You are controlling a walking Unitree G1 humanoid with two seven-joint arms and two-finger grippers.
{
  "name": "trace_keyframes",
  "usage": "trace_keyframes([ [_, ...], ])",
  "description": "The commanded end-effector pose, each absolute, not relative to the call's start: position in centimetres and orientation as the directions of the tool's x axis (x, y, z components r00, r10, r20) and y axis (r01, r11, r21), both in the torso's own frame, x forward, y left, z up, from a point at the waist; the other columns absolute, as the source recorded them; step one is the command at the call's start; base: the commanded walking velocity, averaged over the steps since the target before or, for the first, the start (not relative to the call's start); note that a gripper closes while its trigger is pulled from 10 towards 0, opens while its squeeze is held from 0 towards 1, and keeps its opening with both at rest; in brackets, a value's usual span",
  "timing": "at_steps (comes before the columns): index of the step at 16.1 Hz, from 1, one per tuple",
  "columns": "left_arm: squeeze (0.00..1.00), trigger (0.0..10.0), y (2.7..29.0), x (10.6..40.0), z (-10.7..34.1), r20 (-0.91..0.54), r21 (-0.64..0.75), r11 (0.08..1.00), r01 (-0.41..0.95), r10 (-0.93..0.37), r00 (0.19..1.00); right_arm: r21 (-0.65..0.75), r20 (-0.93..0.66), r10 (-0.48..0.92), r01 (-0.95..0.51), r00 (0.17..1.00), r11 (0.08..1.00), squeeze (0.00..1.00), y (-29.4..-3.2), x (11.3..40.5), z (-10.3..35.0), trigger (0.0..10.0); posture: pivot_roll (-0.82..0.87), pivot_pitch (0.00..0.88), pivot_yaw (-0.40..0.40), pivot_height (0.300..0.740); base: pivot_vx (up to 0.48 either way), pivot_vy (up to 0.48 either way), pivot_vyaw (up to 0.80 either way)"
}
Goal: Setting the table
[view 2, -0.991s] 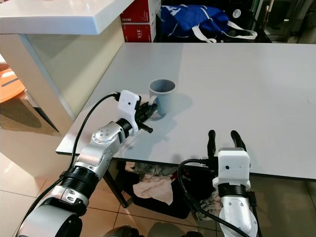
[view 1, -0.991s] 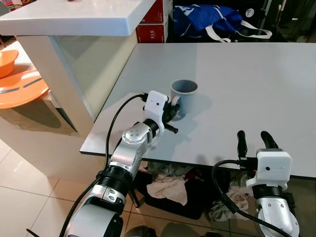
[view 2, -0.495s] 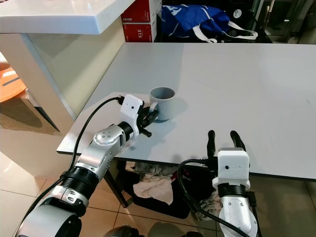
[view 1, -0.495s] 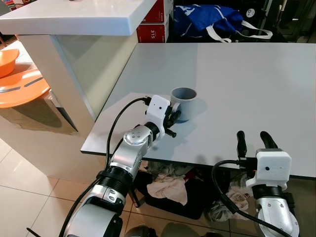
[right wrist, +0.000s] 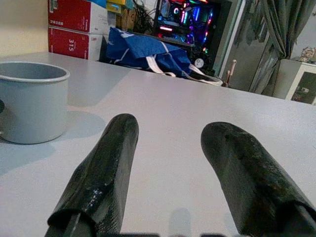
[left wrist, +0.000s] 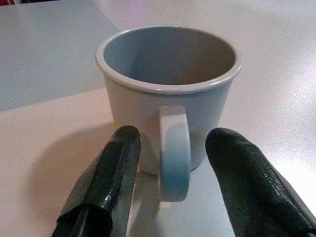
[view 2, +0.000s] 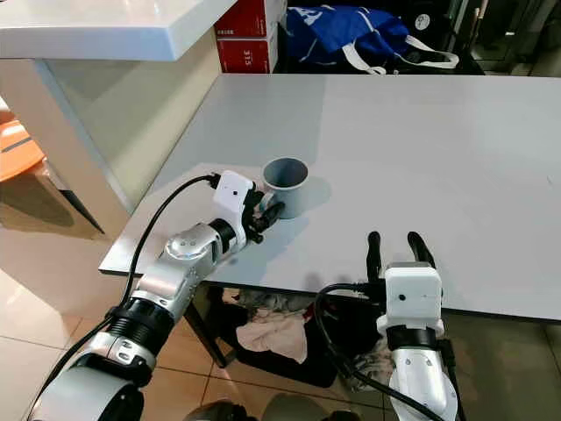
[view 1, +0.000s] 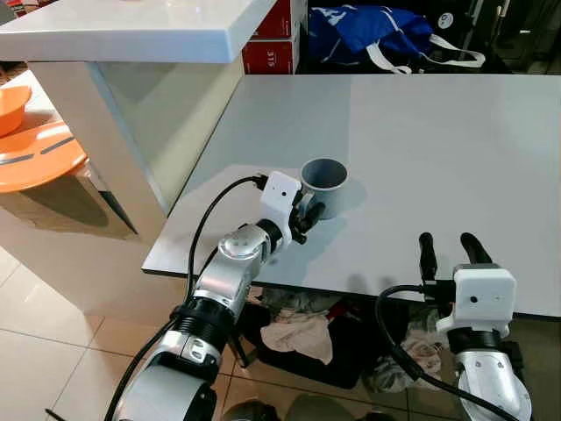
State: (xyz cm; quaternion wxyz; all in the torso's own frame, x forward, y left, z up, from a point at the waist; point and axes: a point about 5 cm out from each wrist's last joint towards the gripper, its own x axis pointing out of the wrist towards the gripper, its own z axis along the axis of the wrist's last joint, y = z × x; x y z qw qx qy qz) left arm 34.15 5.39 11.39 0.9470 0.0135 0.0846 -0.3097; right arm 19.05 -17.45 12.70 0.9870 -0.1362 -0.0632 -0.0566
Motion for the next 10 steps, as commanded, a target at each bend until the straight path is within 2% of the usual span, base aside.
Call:
trace_keyframes([
  [1,1.00,10.0,6.0,34.1,11.5,-0.170,-0.013,0.815,0.580,-0.573,0.802,-0.264,0.148,-0.090,0.127,0.985,0.956,0.00,-17.3,19.2,12.9,10.0,-0.10,0.000,0.111,0.707,0.000,0.000,0.00],
  [3,1.00,10.0,6.4,34.2,12.0,-0.148,0.001,0.826,0.564,-0.558,0.817,-0.264,0.146,-0.084,0.121,0.986,0.957,0.00,-17.3,19.3,12.8,10.0,-0.09,0.000,0.109,0.707,0.000,0.000,0.00],
  [4,0.67,10.0,6.7,34.3,12.8,-0.096,0.017,0.841,0.541,-0.537,0.838,-0.265,0.145,-0.081,0.117,0.986,0.957,0.00,-17.2,19.4,12.8,10.0,-0.08,0.000,0.107,0.707,0.000,0.000,0.00],
  [5,0.00,10.0,6.9,34.2,13.7,-0.051,0.060,0.841,0.537,-0.535,0.843,-0.265,0.145,-0.078,0.115,0.986,0.958,0.00,-17.2,19.5,12.7,10.0,-0.08,0.000,0.105,0.707,0.000,0.000,0.00],
  [10,0.00,10.0,8.9,32.5,14.0,-0.015,0.029,0.848,0.529,-0.529,0.849,-0.263,0.133,-0.069,0.102,0.989,0.959,0.00,-17.2,19.6,12.5,10.0,-0.06,0.000,0.093,0.707,0.000,0.000,0.00],
])
